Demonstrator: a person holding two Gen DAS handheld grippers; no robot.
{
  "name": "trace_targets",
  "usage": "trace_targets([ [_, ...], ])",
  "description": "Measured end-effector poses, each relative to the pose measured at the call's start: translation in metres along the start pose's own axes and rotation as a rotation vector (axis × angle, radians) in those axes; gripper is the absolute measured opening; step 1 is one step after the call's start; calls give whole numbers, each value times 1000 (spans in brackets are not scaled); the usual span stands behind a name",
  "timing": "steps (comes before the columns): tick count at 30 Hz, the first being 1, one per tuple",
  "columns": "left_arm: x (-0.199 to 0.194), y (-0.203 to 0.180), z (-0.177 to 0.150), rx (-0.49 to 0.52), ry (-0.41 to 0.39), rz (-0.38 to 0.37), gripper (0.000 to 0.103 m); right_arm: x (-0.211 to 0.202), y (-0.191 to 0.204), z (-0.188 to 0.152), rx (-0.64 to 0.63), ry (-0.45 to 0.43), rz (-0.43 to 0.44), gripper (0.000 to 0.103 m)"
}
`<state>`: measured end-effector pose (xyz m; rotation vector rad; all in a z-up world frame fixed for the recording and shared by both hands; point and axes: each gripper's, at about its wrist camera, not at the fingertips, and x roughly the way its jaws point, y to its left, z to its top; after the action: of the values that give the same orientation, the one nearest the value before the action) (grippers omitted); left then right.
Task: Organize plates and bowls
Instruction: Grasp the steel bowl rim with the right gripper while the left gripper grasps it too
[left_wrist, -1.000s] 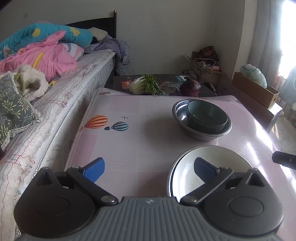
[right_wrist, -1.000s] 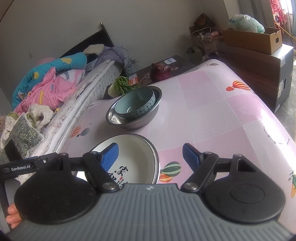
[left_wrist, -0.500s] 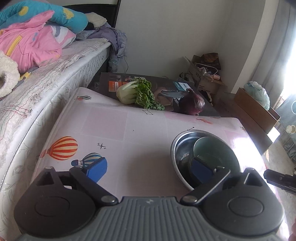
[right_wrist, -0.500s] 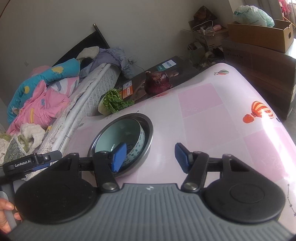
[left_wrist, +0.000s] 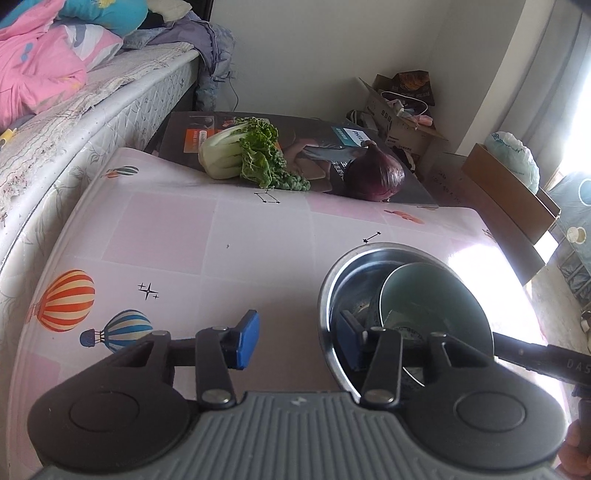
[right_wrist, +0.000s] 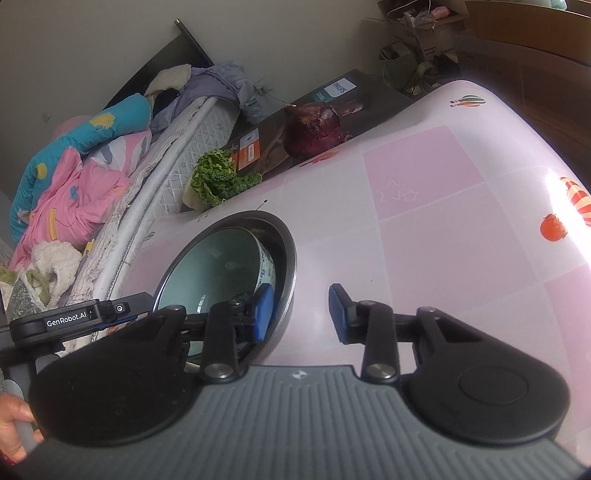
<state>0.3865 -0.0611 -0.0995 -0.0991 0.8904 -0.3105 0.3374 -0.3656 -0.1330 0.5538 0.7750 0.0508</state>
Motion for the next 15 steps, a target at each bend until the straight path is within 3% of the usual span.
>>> trace_targets([
  [10, 17, -8, 5, -2, 50, 6, 31, 6, -5, 7, 32, 11, 21, 25],
  [13, 21, -9, 6, -8, 61, 2, 24, 7, -11, 9, 72, 25, 42, 25],
  [15, 22, -11, 6, -7, 65, -10, 13, 8, -12, 10, 75, 28, 43, 25],
])
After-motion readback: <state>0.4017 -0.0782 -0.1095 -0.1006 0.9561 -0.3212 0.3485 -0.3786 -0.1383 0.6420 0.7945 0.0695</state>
